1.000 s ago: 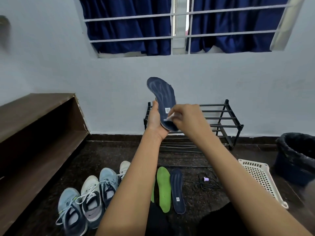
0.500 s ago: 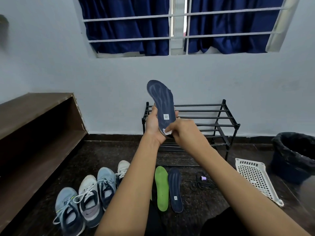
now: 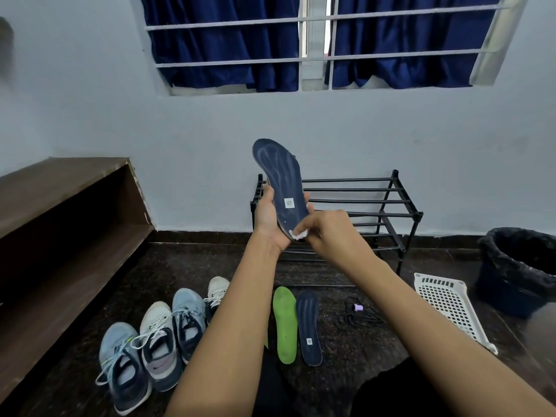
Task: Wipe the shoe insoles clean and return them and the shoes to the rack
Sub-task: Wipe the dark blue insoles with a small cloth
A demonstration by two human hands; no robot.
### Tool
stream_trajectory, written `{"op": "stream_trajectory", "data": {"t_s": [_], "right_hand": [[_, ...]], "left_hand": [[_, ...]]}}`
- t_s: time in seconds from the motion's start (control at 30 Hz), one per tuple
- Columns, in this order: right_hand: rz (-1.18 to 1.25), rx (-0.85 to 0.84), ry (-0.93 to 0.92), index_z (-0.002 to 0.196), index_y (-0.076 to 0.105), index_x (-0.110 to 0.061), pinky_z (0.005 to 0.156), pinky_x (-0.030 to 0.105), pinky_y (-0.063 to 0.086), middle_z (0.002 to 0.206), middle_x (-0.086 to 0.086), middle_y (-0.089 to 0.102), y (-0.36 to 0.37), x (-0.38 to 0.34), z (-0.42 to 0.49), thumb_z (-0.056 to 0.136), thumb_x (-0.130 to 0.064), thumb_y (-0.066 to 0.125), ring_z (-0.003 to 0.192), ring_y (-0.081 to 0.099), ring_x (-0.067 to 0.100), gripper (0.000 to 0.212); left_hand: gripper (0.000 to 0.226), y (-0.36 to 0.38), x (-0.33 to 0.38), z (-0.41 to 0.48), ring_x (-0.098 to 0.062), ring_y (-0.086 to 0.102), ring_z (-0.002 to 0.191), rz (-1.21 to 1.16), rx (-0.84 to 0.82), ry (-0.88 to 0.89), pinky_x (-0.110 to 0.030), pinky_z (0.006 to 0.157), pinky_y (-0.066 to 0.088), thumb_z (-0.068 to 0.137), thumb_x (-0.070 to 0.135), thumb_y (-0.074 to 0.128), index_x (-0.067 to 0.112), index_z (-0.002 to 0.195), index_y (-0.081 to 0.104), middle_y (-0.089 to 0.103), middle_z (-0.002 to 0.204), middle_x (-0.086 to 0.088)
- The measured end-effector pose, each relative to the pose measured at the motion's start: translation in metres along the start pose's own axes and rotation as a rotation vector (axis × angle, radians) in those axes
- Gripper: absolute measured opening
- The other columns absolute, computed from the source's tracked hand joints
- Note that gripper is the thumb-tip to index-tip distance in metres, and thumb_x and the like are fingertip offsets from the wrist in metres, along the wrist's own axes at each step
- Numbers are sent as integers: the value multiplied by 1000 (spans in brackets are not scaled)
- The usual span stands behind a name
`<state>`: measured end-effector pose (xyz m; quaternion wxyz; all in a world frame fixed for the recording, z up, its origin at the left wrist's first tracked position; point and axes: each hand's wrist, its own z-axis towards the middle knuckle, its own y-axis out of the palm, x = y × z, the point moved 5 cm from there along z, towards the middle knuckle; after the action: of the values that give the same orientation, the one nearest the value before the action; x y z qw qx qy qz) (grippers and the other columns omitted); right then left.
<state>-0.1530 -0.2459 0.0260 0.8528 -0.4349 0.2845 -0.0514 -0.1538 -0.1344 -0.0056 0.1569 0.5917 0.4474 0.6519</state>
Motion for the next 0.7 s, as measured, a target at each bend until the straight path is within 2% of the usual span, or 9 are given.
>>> {"op": "stream_trajectory", "data": {"t_s": [0.03,0.1,0.17,0.3,0.37,0.47,0.5,0.6,0.7], "right_hand": [[-11,27,0,94,76,-12,75,18,42,86,13,73,0,1,-1,83,3,60,81,67,24,25],[61,103,10,92,76,-14,66,8,38,70,2,70,-2,-1,-4,81,1,62,67,64,5,23],[188,174,21,88,76,-16,61,3,36,58,-5,61,-6,-4,-8,80,-3,66,59,56,-3,19],[235,125,44,88,77,-19,57,6,35,60,1,62,-9,-8,-11,81,-5,68,55,51,0,18],[144,57,32,92,77,-16,62,6,36,75,5,71,-8,-9,-10,82,0,64,60,53,1,22],[-23,17,36,95,76,-12,71,17,40,88,13,73,-8,-9,-10,82,7,53,77,64,25,32],[-29,31,33,94,76,-12,71,19,40,87,12,73,-10,-11,-10,81,8,53,76,64,24,33],[131,94,12,89,77,-15,59,8,36,67,5,68,-15,-19,-17,78,4,61,52,51,3,27],[249,47,4,88,77,-19,55,6,36,57,-8,61,-9,-25,-23,79,-2,67,54,54,0,22]], "left_hand": [[50,0,1,0,-20,59,76,-4,1,5,-29,62,54,98,54,39,10,103,61,59,85,-8],[54,1,0,1,-20,61,76,3,2,21,-31,64,55,99,56,36,9,107,60,62,86,-8],[56,5,-2,-2,-21,62,77,31,-7,22,-32,64,57,99,57,35,8,108,61,63,87,-9],[55,10,-4,-8,-20,61,76,43,-34,4,-32,66,56,98,57,37,8,107,61,62,86,-8],[53,7,-1,-10,-21,62,76,22,-26,11,-33,67,55,97,56,40,8,106,61,62,85,-8],[52,7,1,-12,-20,61,76,-23,-12,8,-33,67,53,97,57,40,10,104,62,62,85,-7],[51,8,1,-13,-20,61,75,-35,-11,10,-33,66,52,97,57,40,10,102,62,63,83,-7],[54,9,2,-17,-20,62,73,-54,-34,25,-31,64,55,99,55,37,8,101,63,65,82,-8],[57,-1,-5,-22,-20,62,77,-77,-43,25,-31,66,57,99,56,35,6,109,62,64,87,-9]]}}
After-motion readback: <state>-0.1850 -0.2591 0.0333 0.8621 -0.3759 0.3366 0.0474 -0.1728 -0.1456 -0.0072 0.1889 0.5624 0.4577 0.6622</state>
